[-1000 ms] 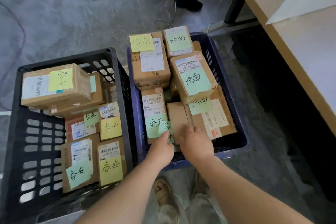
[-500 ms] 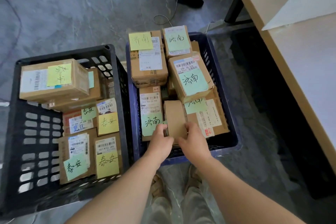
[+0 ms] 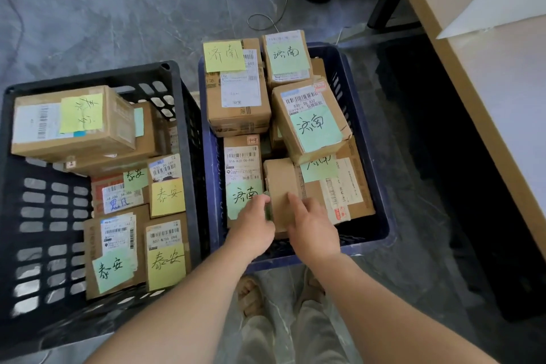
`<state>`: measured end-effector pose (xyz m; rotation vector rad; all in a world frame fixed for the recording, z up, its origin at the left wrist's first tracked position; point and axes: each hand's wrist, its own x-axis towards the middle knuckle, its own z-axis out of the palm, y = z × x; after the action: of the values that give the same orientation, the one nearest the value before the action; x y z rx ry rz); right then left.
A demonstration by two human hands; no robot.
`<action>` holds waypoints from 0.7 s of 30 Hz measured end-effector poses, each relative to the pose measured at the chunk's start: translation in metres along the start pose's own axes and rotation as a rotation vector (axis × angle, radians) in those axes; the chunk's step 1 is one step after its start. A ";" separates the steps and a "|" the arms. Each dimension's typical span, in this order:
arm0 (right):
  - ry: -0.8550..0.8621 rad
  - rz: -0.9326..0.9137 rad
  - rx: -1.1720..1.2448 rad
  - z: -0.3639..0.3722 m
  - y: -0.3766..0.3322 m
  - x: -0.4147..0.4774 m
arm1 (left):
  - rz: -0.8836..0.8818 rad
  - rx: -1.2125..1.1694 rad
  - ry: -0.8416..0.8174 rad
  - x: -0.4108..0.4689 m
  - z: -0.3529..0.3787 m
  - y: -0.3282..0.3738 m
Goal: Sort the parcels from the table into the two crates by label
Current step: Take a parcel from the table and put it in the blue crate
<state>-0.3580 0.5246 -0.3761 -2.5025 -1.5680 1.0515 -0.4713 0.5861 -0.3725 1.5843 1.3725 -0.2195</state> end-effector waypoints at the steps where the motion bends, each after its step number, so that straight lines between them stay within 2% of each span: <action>1: -0.007 -0.013 -0.050 0.001 0.001 0.005 | 0.059 0.203 0.051 0.002 -0.001 -0.006; 3: -0.013 -0.060 -0.148 0.002 0.002 0.012 | 0.118 0.478 0.096 0.006 -0.006 -0.018; 5: -0.014 -0.099 -0.252 0.003 0.004 0.016 | 0.121 0.612 0.069 0.008 -0.008 -0.028; 10: -0.046 -0.134 -0.393 0.002 0.004 0.016 | 0.112 0.653 0.023 0.005 -0.004 -0.031; 14: -0.028 -0.077 -0.350 -0.014 -0.001 -0.005 | 0.096 0.670 0.020 -0.015 -0.012 -0.022; 21: 0.080 0.048 -0.275 -0.069 -0.004 -0.081 | 0.226 0.783 0.064 -0.075 -0.026 0.020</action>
<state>-0.3458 0.4847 -0.2780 -2.7283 -1.7449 0.7753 -0.4916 0.5592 -0.2974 2.3872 1.1997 -0.6270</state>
